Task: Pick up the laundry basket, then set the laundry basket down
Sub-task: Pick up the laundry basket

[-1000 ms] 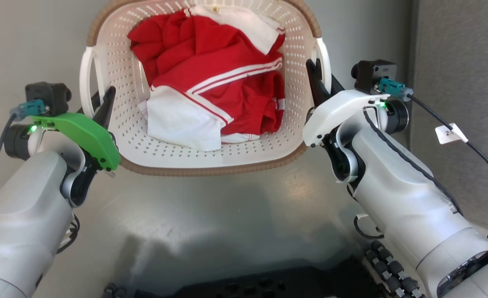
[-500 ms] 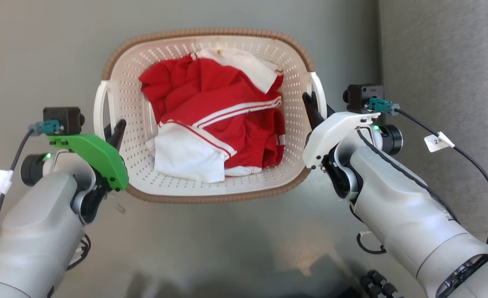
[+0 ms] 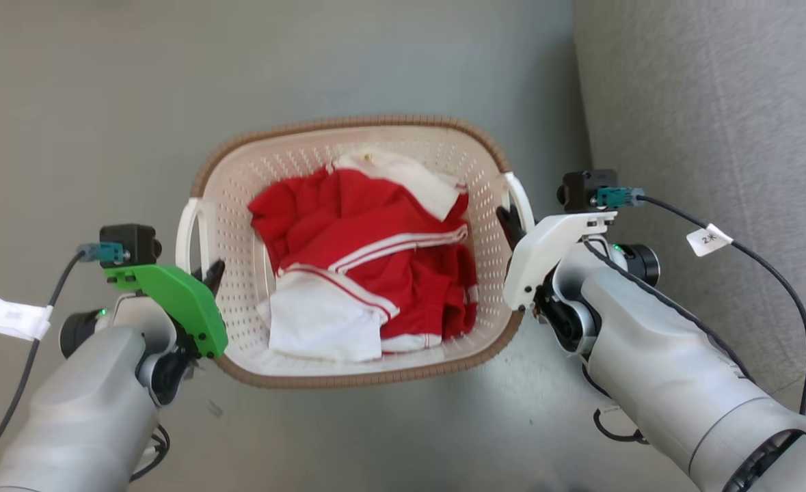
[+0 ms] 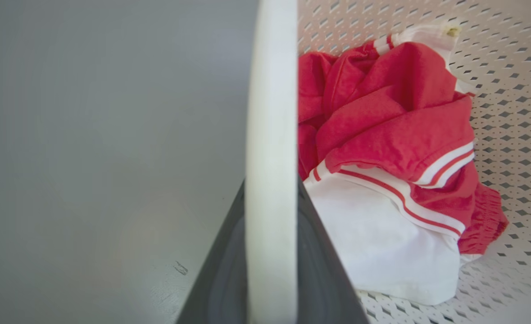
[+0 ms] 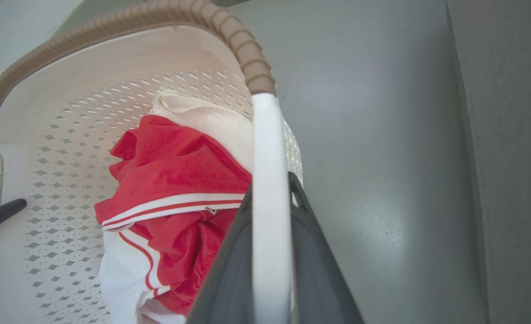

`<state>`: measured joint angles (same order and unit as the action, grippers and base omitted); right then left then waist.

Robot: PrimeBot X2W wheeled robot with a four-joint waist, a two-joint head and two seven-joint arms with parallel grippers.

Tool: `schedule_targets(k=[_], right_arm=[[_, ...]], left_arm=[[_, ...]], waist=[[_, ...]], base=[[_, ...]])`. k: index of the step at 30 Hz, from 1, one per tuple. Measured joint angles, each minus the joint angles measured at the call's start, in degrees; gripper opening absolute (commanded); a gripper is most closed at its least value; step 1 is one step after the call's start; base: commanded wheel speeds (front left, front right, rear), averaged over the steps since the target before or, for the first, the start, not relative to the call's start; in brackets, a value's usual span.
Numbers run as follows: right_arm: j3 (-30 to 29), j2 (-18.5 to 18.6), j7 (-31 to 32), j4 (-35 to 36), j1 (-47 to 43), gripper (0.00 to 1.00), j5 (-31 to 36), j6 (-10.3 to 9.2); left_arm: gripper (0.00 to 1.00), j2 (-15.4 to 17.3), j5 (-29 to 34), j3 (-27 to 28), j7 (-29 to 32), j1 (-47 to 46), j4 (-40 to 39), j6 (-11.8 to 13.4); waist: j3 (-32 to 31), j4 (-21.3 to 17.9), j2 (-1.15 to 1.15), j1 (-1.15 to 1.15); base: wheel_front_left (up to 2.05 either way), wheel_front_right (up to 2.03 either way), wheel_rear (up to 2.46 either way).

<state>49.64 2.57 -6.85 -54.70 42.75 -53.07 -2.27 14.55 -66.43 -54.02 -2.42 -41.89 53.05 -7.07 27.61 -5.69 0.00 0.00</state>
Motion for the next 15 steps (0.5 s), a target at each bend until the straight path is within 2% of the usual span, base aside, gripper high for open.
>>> schedule_targets(k=[15], right_arm=[[3.2, 0.1, 6.8, -4.8, -5.0, 0.00, -4.3, 1.82]], left_arm=[[0.00, -4.4, -2.5, -1.9, 5.5, 6.0, 5.1, 0.0]], waist=[[-12.4, -0.8, 0.00, 0.00]], base=[[0.00, 0.00, 0.00]])
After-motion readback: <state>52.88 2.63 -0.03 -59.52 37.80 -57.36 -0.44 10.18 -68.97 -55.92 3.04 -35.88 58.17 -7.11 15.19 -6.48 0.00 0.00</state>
